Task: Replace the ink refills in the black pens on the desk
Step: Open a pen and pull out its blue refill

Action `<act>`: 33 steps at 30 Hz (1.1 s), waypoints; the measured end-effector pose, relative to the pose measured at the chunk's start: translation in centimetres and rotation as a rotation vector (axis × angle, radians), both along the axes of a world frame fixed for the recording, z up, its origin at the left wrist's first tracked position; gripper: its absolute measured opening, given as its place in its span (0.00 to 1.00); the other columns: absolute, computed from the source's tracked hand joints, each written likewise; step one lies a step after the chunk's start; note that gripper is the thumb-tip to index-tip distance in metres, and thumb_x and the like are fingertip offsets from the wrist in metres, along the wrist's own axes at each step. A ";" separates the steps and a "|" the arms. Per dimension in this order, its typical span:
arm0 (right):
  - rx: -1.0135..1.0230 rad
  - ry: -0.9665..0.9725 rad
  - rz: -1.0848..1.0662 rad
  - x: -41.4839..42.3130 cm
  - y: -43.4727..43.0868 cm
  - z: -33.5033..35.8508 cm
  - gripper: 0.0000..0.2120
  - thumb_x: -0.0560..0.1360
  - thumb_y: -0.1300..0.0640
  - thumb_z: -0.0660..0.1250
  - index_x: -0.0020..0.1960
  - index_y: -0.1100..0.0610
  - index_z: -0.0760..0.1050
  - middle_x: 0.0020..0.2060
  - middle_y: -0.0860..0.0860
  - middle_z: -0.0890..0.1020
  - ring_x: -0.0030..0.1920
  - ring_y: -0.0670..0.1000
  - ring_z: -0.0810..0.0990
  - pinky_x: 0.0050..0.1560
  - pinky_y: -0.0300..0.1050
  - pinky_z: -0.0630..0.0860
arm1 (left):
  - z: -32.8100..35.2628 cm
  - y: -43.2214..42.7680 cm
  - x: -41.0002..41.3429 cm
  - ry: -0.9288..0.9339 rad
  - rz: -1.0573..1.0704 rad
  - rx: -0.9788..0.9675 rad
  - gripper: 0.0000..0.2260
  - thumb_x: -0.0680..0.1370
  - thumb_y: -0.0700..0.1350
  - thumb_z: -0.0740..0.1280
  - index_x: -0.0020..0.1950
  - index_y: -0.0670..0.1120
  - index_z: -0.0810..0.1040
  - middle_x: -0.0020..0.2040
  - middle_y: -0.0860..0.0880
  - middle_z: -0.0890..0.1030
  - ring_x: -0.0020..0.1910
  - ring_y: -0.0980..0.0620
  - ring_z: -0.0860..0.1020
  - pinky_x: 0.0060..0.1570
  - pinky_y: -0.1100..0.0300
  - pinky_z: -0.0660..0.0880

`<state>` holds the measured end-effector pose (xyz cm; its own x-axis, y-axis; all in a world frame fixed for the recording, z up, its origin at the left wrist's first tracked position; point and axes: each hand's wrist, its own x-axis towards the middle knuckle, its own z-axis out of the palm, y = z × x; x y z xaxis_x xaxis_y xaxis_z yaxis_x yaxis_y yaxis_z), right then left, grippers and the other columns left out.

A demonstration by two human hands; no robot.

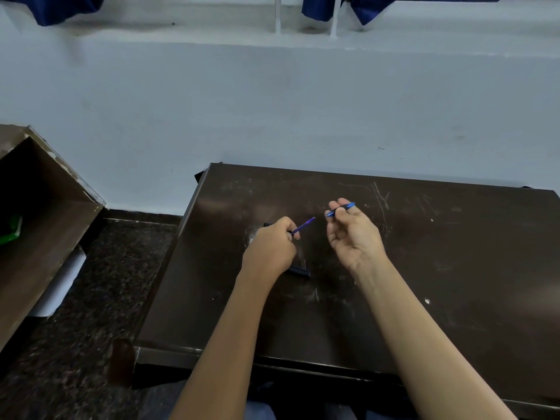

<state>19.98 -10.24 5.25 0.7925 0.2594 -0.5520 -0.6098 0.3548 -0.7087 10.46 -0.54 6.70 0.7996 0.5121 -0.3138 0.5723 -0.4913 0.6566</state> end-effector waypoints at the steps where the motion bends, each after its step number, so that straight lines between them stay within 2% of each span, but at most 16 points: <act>1: -0.043 -0.040 -0.011 0.3 -0.2 -0.3 0.10 0.77 0.67 0.62 0.51 0.55 0.77 0.49 0.52 0.82 0.43 0.47 0.80 0.47 0.40 0.75 | 0.0 0.3 -0.1 0.013 0.022 0.050 0.09 0.79 0.39 0.56 0.51 0.50 0.74 0.48 0.47 0.79 0.42 0.49 0.77 0.39 0.56 0.74; 3: -0.255 -0.212 0.065 0.4 -0.5 -1.3 0.11 0.75 0.67 0.64 0.52 0.55 0.80 0.45 0.53 0.82 0.43 0.48 0.79 0.48 0.42 0.76 | 0.2 0.7 -0.4 0.033 0.068 0.155 0.10 0.80 0.39 0.56 0.55 0.48 0.73 0.46 0.49 0.75 0.35 0.55 0.72 0.31 0.63 0.65; 5: -0.582 -0.496 0.255 0.0 -0.6 -2.8 0.13 0.73 0.65 0.66 0.53 0.53 0.82 0.41 0.50 0.82 0.44 0.47 0.79 0.50 0.41 0.75 | 0.4 0.8 -0.5 0.022 0.105 0.177 0.10 0.80 0.38 0.56 0.57 0.48 0.73 0.45 0.49 0.73 0.34 0.55 0.70 0.29 0.63 0.62; 7: -0.816 -0.713 0.458 -0.8 -0.5 -4.1 0.14 0.73 0.64 0.66 0.54 0.52 0.82 0.41 0.48 0.83 0.44 0.45 0.80 0.51 0.39 0.75 | 0.4 0.9 -0.4 0.004 0.127 0.155 0.10 0.80 0.38 0.56 0.56 0.47 0.73 0.44 0.49 0.73 0.38 0.52 0.73 0.30 0.62 0.65; 10: -1.052 -0.871 0.685 -1.9 0.2 -6.1 0.10 0.73 0.61 0.66 0.53 0.51 0.78 0.46 0.51 0.84 0.47 0.51 0.82 0.52 0.50 0.79 | 0.4 1.0 -0.4 -0.003 0.144 0.159 0.10 0.80 0.37 0.55 0.55 0.47 0.73 0.44 0.49 0.73 0.40 0.50 0.75 0.37 0.57 0.71; 12: -1.144 -0.894 0.769 -2.4 0.5 -7.0 0.08 0.74 0.60 0.66 0.50 0.50 0.77 0.46 0.52 0.83 0.48 0.55 0.82 0.49 0.54 0.80 | 0.4 1.0 -0.6 -0.004 0.144 0.161 0.11 0.80 0.37 0.55 0.55 0.47 0.73 0.45 0.49 0.73 0.42 0.48 0.76 0.40 0.54 0.73; 14: -1.188 -0.911 0.815 -2.7 0.6 -7.6 0.07 0.75 0.60 0.65 0.50 0.50 0.77 0.46 0.52 0.83 0.47 0.56 0.82 0.48 0.55 0.80 | 0.4 1.0 -0.6 0.001 0.141 0.160 0.11 0.80 0.37 0.55 0.55 0.47 0.73 0.45 0.48 0.73 0.42 0.48 0.76 0.42 0.52 0.75; 19: -1.247 -0.979 0.839 -2.9 0.8 -8.5 0.10 0.76 0.61 0.63 0.53 0.50 0.79 0.48 0.53 0.83 0.48 0.56 0.81 0.48 0.54 0.80 | 0.5 1.0 -0.6 0.022 0.109 0.148 0.11 0.80 0.37 0.55 0.57 0.47 0.73 0.48 0.47 0.75 0.42 0.50 0.75 0.39 0.57 0.69; 23: -1.229 -0.973 0.820 -2.9 0.9 -8.7 0.10 0.76 0.60 0.64 0.54 0.51 0.80 0.50 0.53 0.82 0.50 0.54 0.81 0.51 0.53 0.79 | 0.6 0.9 -0.6 0.021 0.121 0.098 0.12 0.79 0.36 0.55 0.56 0.47 0.73 0.53 0.46 0.78 0.47 0.48 0.78 0.40 0.56 0.71; 25: -1.133 -0.920 0.706 -2.9 1.0 -7.9 0.09 0.75 0.58 0.66 0.53 0.51 0.80 0.49 0.51 0.83 0.49 0.51 0.81 0.52 0.50 0.79 | 0.7 0.8 -0.6 0.015 0.129 0.070 0.12 0.79 0.36 0.55 0.56 0.47 0.73 0.53 0.45 0.78 0.47 0.48 0.78 0.41 0.55 0.72; 27: -0.902 -0.781 0.557 -3.0 1.2 -6.2 0.07 0.74 0.55 0.67 0.50 0.52 0.82 0.44 0.49 0.85 0.45 0.47 0.82 0.51 0.45 0.79 | 0.8 0.7 -0.6 0.006 0.132 0.056 0.11 0.79 0.37 0.55 0.56 0.47 0.73 0.53 0.45 0.78 0.46 0.48 0.77 0.40 0.56 0.71; 30: -0.435 -0.386 0.507 -3.7 1.6 -3.0 0.08 0.74 0.53 0.69 0.47 0.56 0.84 0.39 0.54 0.84 0.38 0.48 0.79 0.45 0.44 0.78 | 1.0 0.6 -0.5 -0.002 0.116 0.032 0.09 0.80 0.39 0.56 0.58 0.46 0.72 0.54 0.44 0.78 0.48 0.48 0.77 0.42 0.56 0.71; 31: -0.340 -0.299 0.518 -4.1 1.7 -2.3 0.08 0.74 0.54 0.69 0.47 0.58 0.84 0.37 0.55 0.82 0.36 0.48 0.76 0.41 0.43 0.75 | 1.0 0.5 -0.5 0.001 0.107 0.028 0.09 0.80 0.41 0.57 0.59 0.45 0.72 0.54 0.44 0.78 0.48 0.48 0.76 0.42 0.56 0.71; 33: -0.278 -0.211 0.517 -4.5 1.7 -1.7 0.08 0.74 0.56 0.70 0.49 0.59 0.83 0.35 0.52 0.81 0.35 0.45 0.75 0.38 0.39 0.72 | 1.2 0.4 -0.4 0.018 0.092 0.015 0.10 0.81 0.43 0.56 0.61 0.45 0.71 0.56 0.44 0.77 0.48 0.50 0.74 0.43 0.57 0.70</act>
<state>15.52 -8.50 3.58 0.7021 0.5077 -0.4992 -0.4900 -0.1643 -0.8561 10.09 -0.09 7.89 0.7433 0.5878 -0.3193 0.6269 -0.4454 0.6392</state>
